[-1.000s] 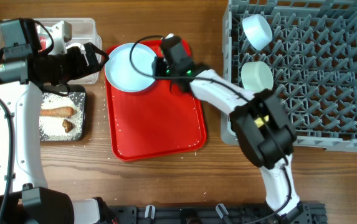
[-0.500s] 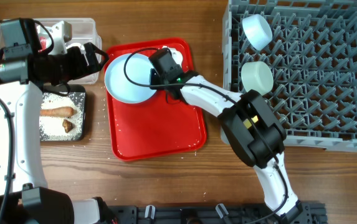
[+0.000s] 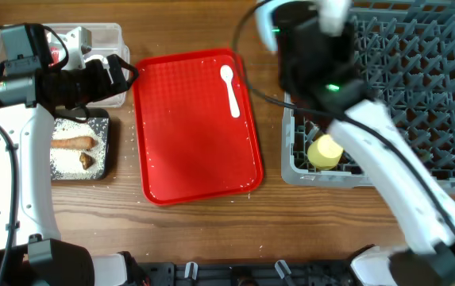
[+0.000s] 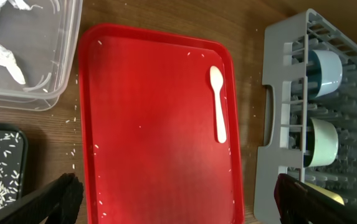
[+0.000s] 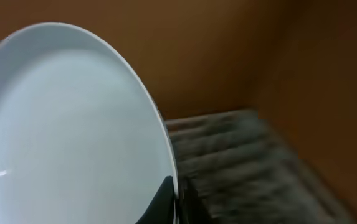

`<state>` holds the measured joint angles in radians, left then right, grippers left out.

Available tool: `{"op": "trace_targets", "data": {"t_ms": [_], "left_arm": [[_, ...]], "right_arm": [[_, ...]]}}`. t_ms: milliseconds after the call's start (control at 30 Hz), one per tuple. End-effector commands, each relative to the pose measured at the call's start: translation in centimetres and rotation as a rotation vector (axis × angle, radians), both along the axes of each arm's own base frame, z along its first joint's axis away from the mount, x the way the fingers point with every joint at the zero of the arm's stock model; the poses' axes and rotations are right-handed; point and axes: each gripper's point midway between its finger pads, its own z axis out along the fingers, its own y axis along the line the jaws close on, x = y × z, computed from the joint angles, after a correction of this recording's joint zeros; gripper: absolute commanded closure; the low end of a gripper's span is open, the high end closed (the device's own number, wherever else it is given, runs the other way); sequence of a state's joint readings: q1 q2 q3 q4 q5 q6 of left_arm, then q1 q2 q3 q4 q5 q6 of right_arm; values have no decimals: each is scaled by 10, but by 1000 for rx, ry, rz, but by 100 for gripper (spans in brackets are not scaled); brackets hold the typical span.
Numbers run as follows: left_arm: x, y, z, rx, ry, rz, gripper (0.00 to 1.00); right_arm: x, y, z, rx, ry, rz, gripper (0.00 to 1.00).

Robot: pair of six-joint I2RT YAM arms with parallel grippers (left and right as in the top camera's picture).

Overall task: Sort waste into correct bins and load items into the dishwasher rack
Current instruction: 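Stand the light-blue plate upright in the rack with the right gripper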

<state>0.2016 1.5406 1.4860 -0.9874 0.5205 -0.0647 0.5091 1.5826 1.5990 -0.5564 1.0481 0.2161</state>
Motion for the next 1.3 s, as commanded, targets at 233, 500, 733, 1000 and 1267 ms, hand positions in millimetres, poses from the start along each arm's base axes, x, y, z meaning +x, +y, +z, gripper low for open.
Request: {"op": "trace_targets", "data": {"t_ms": [233,500,733,1000,1267], "left_arm": [[1,2,3,4,-11,1,0],[1,2,3,4,-11,1,0],[1,2,3,4,-11,1,0],[1,2,3,4,-11,1,0],[1,2,3,4,-11,1,0]], "right_arm": [[-10,-148,-53,-353,521,-177,96],[40,-166,-131,-418,751,-22,96],[58,-186,-147,-432,743,-55,96],[65,-202,-128,-426,657,-102,96],[71,-201,-105,-505,638,-63,96]]}}
